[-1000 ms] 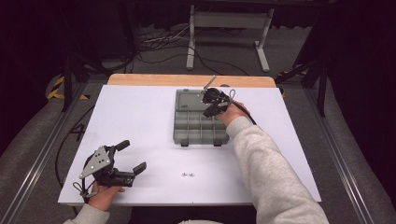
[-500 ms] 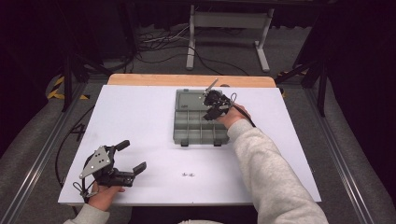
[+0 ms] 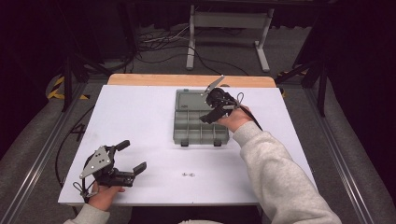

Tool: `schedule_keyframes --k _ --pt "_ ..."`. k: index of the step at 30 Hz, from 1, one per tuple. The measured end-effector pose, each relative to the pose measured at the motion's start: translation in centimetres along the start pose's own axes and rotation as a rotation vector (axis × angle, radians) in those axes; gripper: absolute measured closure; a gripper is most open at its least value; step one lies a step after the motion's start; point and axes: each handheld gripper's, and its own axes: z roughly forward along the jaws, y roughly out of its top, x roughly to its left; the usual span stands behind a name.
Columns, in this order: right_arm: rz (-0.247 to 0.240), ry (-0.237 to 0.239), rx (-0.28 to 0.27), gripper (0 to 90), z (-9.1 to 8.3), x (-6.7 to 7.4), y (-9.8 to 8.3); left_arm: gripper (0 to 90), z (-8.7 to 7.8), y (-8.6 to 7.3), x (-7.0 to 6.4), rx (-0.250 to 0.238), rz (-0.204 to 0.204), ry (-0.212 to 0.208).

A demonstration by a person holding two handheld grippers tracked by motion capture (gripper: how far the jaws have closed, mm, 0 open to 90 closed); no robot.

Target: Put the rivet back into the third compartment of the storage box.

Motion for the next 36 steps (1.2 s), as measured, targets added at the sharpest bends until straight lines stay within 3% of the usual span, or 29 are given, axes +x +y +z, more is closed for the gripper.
schedule_keyframes --k 10,17,22,36 --pt "-0.088 0.037 -0.019 21.9 -2.1 4.0 0.4 0.6 0.0 0.0 0.0 0.001 0.001 0.000" --pt "-0.152 0.058 0.009 20.4 -2.4 6.4 0.6 0.6 0.0 0.0 0.0 0.001 0.001 0.000" --pt "-0.182 0.076 -0.001 20.0 -2.8 8.1 0.6 0.6 0.0 0.0 0.0 0.001 0.003 -0.001" --pt "-0.234 0.132 0.020 19.4 -1.4 11.5 -1.3 0.6 0.0 0.0 0.0 -0.001 0.001 0.001"
